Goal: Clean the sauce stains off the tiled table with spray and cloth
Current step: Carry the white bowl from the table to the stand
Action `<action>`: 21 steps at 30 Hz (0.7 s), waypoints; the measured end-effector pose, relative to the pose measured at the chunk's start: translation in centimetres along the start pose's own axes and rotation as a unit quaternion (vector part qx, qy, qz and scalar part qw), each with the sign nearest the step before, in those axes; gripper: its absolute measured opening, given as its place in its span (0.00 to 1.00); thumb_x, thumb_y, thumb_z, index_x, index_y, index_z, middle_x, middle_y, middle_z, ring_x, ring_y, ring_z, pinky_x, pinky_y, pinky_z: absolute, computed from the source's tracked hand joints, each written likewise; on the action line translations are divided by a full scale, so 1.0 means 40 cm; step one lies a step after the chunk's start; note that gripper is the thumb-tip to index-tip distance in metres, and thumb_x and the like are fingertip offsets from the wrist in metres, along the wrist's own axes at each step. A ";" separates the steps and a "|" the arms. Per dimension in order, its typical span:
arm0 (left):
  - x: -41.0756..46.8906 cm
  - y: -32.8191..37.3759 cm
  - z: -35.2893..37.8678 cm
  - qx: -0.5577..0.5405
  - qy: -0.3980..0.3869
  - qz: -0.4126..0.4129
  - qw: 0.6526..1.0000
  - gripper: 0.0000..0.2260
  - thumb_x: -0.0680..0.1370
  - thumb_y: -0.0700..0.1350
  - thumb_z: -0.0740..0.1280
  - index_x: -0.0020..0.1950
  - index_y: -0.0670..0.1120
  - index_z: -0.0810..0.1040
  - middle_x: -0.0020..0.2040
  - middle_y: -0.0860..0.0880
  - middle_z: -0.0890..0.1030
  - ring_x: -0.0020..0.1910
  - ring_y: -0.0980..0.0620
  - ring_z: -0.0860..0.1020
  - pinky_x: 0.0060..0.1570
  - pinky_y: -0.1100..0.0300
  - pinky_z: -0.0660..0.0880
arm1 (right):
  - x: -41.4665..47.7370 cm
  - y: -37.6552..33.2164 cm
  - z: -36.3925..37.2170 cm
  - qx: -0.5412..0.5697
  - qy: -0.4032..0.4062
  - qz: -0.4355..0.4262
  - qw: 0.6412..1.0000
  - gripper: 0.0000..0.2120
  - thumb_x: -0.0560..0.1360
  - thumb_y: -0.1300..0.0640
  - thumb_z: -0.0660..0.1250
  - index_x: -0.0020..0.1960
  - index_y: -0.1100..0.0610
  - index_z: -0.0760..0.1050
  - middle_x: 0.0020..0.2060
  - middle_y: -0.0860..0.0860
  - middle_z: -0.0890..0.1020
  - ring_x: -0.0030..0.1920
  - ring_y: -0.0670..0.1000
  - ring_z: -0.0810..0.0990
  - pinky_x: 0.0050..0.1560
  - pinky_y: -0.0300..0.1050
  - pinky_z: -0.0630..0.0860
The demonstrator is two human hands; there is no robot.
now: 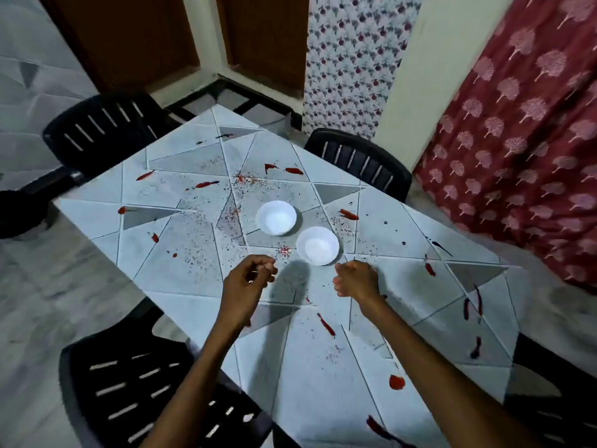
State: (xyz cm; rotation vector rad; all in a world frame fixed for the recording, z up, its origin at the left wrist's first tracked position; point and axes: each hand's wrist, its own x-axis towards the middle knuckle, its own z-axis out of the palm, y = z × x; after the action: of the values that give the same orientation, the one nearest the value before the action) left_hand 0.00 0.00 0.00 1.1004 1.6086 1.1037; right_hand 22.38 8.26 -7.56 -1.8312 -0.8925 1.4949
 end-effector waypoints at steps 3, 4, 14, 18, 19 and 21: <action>0.104 -0.051 -0.025 0.008 -0.012 -0.022 1.000 0.03 0.80 0.45 0.67 0.51 0.51 0.81 0.45 0.50 0.85 0.45 0.50 0.84 0.51 0.45 0.80 | 0.087 -0.004 0.046 0.014 0.041 0.037 0.998 0.15 0.78 0.59 0.69 0.34 0.56 0.72 0.21 0.50 0.70 0.20 0.48 0.67 0.27 0.38 0.68; 0.131 -0.067 -0.031 0.013 -0.015 -0.041 0.999 0.04 0.79 0.44 0.67 0.50 0.52 0.81 0.45 0.50 0.85 0.45 0.49 0.84 0.53 0.44 0.80 | 0.101 -0.009 0.060 0.003 0.056 0.044 0.997 0.14 0.78 0.58 0.70 0.35 0.57 0.74 0.23 0.51 0.72 0.21 0.49 0.69 0.29 0.41 0.71; 0.317 -0.155 -0.042 0.003 -0.017 -0.081 0.997 0.06 0.80 0.41 0.66 0.51 0.50 0.81 0.45 0.52 0.86 0.46 0.50 0.84 0.53 0.46 0.80 | 0.140 -0.097 0.087 -0.099 0.164 -0.023 0.981 0.02 0.77 0.64 0.67 0.49 0.61 0.78 0.30 0.52 0.82 0.25 0.47 0.81 0.31 0.45 0.82; 0.381 -0.158 -0.051 -0.010 0.009 -0.097 0.995 0.05 0.79 0.42 0.66 0.50 0.50 0.81 0.44 0.52 0.85 0.46 0.49 0.83 0.53 0.44 0.80 | 0.155 -0.202 0.151 -0.071 0.092 -0.068 0.991 0.04 0.79 0.62 0.69 0.52 0.61 0.76 0.35 0.56 0.83 0.26 0.48 0.80 0.27 0.39 0.75; 0.399 -0.159 -0.052 -0.013 0.017 -0.104 0.994 0.05 0.79 0.43 0.66 0.49 0.51 0.81 0.44 0.53 0.85 0.46 0.49 0.83 0.54 0.44 0.80 | 0.168 -0.220 0.178 -0.068 0.077 -0.074 0.992 0.04 0.79 0.63 0.69 0.52 0.60 0.75 0.35 0.55 0.83 0.26 0.48 0.80 0.26 0.38 0.75; 0.431 -0.159 -0.053 -0.019 0.033 -0.112 0.993 0.05 0.79 0.44 0.66 0.48 0.52 0.81 0.45 0.54 0.84 0.47 0.48 0.83 0.54 0.44 0.79 | 0.193 -0.242 0.229 -0.086 0.061 -0.079 0.991 0.04 0.78 0.64 0.69 0.51 0.60 0.75 0.34 0.54 0.82 0.26 0.48 0.80 0.27 0.41 0.77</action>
State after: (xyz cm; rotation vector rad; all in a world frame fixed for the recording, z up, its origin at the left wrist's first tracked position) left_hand -7.14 14.75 -8.57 0.8440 1.7090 1.0256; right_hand 13.25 20.54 -5.94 -1.9014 -1.1077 1.2293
